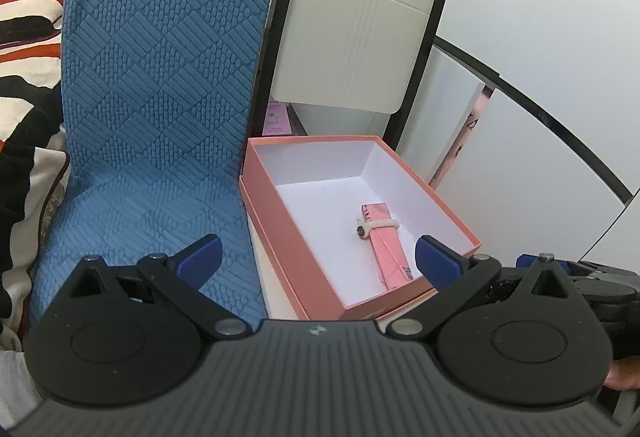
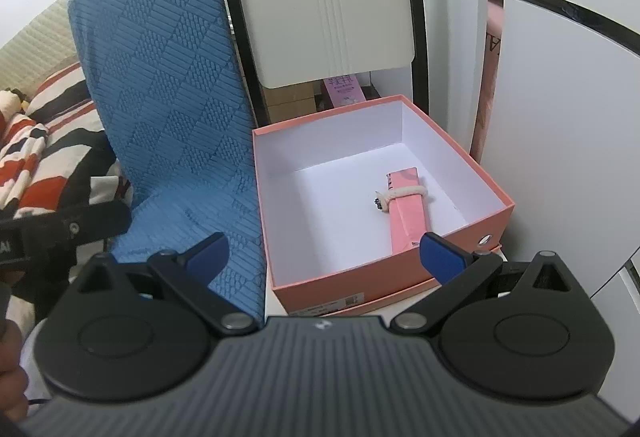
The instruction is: Organize objects
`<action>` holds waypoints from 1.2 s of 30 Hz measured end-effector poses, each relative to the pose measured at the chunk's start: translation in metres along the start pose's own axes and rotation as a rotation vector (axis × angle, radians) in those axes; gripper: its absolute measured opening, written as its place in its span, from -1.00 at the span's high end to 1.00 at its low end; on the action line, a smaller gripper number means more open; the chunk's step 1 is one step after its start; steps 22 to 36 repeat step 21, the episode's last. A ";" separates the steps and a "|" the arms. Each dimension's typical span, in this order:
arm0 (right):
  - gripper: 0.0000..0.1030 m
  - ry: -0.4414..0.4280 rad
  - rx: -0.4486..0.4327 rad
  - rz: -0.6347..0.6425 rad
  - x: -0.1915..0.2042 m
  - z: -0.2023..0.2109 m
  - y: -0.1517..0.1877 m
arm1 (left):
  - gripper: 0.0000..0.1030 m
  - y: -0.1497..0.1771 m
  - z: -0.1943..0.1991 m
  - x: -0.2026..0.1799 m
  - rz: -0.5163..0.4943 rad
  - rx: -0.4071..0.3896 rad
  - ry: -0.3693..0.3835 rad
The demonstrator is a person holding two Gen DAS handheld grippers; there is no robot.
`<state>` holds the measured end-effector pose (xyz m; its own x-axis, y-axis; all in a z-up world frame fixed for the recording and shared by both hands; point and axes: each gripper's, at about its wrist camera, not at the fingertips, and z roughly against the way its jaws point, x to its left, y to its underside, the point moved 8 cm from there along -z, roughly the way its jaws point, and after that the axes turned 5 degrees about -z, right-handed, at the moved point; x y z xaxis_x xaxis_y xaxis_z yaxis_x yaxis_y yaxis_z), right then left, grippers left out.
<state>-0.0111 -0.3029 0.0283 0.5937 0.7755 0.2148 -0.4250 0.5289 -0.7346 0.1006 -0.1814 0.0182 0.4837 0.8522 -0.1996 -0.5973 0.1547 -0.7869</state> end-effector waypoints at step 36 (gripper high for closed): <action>-1.00 0.002 0.008 0.020 0.005 -0.005 0.002 | -1.00 0.003 -0.003 0.005 0.010 -0.001 0.001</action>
